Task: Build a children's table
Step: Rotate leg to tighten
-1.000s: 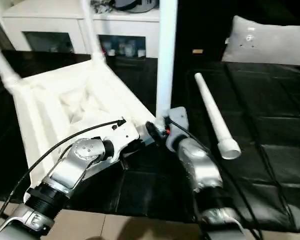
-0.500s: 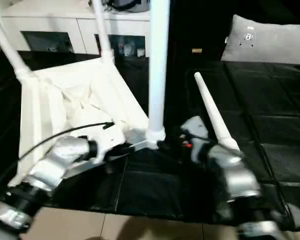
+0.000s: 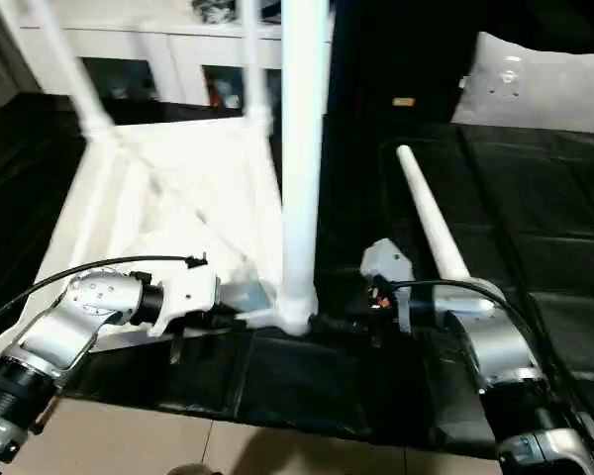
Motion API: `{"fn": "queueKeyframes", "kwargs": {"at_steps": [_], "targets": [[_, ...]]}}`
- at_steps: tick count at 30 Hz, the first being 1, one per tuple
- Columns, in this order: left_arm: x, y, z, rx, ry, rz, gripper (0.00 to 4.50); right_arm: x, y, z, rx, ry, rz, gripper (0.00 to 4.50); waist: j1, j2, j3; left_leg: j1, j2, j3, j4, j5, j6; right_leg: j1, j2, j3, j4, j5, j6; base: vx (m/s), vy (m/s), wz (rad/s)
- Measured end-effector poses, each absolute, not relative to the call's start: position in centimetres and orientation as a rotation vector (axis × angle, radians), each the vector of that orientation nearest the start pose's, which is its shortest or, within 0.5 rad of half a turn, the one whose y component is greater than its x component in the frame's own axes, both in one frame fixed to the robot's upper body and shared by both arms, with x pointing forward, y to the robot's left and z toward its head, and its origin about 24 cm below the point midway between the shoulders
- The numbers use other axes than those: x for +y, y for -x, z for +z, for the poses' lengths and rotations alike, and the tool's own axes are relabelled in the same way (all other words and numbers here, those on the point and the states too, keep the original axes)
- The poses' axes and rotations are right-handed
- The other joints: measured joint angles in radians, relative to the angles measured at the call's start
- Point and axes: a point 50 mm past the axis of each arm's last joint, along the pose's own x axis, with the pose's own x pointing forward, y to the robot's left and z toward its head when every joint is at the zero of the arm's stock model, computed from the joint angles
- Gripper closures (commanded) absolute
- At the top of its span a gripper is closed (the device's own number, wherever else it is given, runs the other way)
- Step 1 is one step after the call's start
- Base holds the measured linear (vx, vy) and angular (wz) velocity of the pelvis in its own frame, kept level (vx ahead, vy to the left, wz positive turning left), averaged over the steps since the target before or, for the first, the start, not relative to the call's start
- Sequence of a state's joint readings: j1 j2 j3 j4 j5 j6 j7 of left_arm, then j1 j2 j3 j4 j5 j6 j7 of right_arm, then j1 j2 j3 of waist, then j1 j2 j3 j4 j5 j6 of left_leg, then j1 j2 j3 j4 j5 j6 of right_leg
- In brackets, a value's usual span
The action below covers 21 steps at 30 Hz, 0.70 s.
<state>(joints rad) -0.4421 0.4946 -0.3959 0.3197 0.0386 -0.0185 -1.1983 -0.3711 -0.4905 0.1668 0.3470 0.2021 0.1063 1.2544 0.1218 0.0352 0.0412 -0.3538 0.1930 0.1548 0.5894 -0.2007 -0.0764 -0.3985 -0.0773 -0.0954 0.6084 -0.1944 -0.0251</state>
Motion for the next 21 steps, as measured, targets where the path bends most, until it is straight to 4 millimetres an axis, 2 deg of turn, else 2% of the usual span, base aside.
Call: {"fn": "queueKeyframes", "kwargs": {"at_steps": [13, 21], "targets": [[12.9, -27.9, 5.2, 0.343, -0.635, -1.506, 4.5, -15.8, -28.4, 5.0, 0.33, 0.176, 1.38, 1.52, 0.006, -0.002, 0.0, 0.0, 0.0, 0.0, 0.002, 0.0, 0.0, 0.0, 0.0, 0.0, 0.002, 0.0, 0.0, 0.0, 0.0, 0.0], [12.9, -27.9, 5.2, 0.347, -0.633, -1.504, 4.5, -15.7, -28.4, 5.0, 0.332, 0.171, 1.381, 1.78, 0.007, -0.003, 0.0, -0.001, 0.0, 0.0, 0.002, 0.001, 0.0, 0.0, 0.0, 0.0, 0.003, 0.0, 0.0, 0.0, 0.0, 0.0]]}}
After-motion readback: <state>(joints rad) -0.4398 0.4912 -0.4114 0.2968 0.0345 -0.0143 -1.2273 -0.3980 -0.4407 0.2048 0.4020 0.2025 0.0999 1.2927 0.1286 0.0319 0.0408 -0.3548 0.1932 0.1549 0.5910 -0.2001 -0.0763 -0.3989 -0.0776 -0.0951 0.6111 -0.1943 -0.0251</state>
